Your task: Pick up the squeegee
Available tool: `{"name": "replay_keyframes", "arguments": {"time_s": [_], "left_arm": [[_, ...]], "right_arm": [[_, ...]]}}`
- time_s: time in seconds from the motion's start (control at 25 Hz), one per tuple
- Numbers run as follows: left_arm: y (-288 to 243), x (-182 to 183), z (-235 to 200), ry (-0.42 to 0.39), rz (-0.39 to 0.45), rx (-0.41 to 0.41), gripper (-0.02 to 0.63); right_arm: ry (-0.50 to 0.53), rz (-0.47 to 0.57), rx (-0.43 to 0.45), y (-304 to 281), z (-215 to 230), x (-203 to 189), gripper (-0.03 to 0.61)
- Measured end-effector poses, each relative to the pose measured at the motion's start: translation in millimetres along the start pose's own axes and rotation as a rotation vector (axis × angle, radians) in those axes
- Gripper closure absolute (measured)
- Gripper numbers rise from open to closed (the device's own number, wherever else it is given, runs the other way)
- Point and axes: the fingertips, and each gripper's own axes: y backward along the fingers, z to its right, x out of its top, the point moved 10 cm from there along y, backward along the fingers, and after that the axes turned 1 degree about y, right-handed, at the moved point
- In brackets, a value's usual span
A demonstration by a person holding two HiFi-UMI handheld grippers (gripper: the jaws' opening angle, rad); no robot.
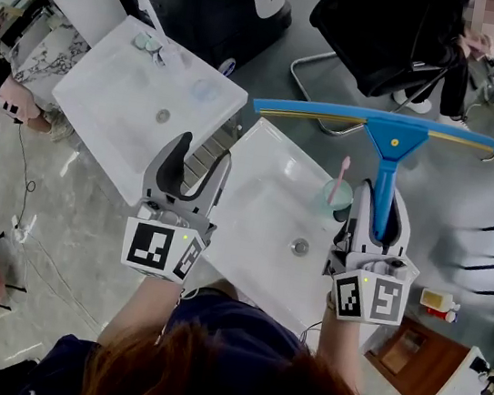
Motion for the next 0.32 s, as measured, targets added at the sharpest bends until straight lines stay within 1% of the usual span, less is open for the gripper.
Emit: {"name": "replay_keyframes", "arguments": {"time_s": [0.32], "left_arm": [[-0.4, -1.1, 4.7, -0.008, -0.002, -0.006, 0.354]], "right_arm": [[-0.001, 0.005, 0.007, 2.8, 0.2, 0.4, 0.423]]}}
